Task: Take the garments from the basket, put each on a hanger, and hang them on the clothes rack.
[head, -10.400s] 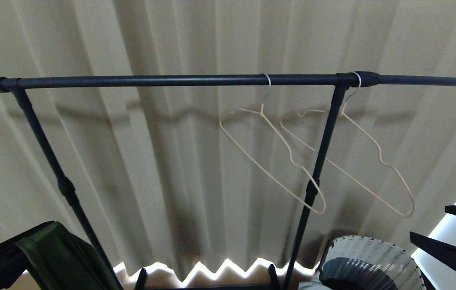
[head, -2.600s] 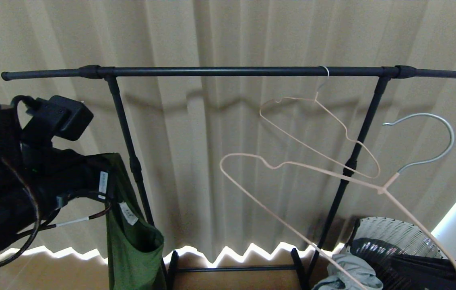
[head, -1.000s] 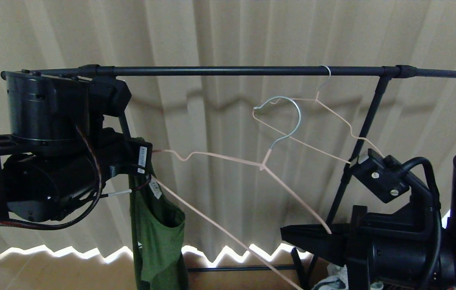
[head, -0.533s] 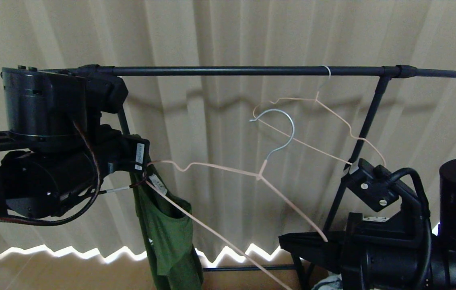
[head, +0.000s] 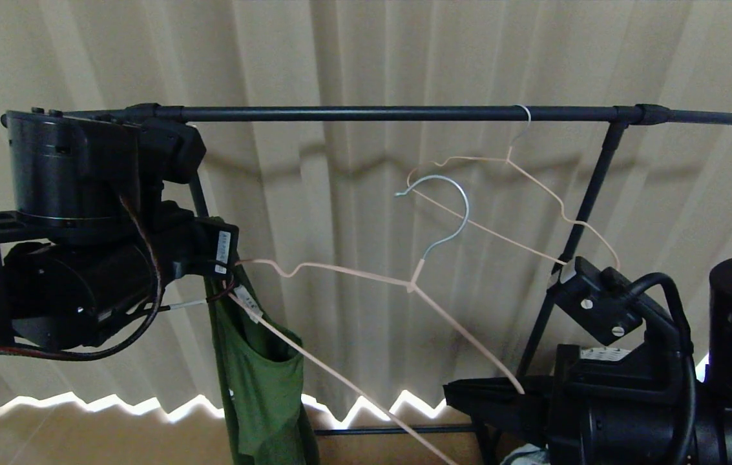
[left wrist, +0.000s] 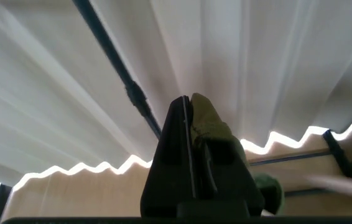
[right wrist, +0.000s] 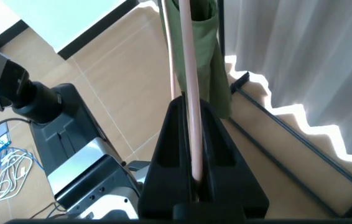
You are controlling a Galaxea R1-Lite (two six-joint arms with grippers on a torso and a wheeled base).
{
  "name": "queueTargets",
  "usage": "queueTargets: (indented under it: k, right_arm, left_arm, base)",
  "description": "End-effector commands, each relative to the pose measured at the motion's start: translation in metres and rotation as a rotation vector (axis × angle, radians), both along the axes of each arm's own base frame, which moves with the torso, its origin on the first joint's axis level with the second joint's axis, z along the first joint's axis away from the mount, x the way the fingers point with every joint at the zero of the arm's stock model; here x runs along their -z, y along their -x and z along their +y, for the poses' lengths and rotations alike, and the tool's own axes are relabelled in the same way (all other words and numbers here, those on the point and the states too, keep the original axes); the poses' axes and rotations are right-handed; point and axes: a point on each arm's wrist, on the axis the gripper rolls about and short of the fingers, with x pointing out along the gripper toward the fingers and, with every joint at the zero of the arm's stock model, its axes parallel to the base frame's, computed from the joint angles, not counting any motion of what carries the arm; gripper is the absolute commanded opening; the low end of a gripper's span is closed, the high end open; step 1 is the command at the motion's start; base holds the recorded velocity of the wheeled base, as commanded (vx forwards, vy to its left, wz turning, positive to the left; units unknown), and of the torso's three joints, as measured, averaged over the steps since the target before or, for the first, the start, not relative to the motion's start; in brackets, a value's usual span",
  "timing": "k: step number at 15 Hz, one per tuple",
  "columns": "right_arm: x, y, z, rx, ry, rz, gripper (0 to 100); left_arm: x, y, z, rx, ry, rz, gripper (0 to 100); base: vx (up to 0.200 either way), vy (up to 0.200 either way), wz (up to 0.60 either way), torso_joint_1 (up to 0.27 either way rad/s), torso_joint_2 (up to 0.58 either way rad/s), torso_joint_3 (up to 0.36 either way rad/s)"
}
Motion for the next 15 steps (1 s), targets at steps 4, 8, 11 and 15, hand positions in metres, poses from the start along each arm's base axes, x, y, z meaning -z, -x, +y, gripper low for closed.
queueTargets:
  k: [4, 8, 11, 15]
  right_arm:
    - [0.0, -0.003, 0.013, -0.022, -0.019, -0.021, 0]
    - [0.006, -0.016, 0.022, -0.004, -0.025, -0.03, 0]
    - [0.008, -0.02, 0.027, 0.004, -0.018, -0.026, 0]
    - [0.017, -0.02, 0.037, -0.015, 0.008, -0.007, 0]
  left_arm:
    - [0.001, 0.0, 0.003, -0.027, -0.015, 0.0, 0]
    - [0.003, 0.002, 0.004, -0.037, -0.022, 0.004, 0]
    - [0.003, 0.007, 0.007, -0.035, -0.041, 0.004, 0]
    - [0.007, 0.014, 0.01, -0.069, -0.103, 0.005, 0]
  base:
    - [0.0, 0.0, 0.0, 0.0, 0.0, 0.0]
    - [0.0, 0.0, 0.0, 0.0, 0.0, 0.0]
    - [0.0, 0.0, 0.0, 0.0, 0.0, 0.0]
    - [0.0, 0.0, 0.0, 0.0, 0.0, 0.0]
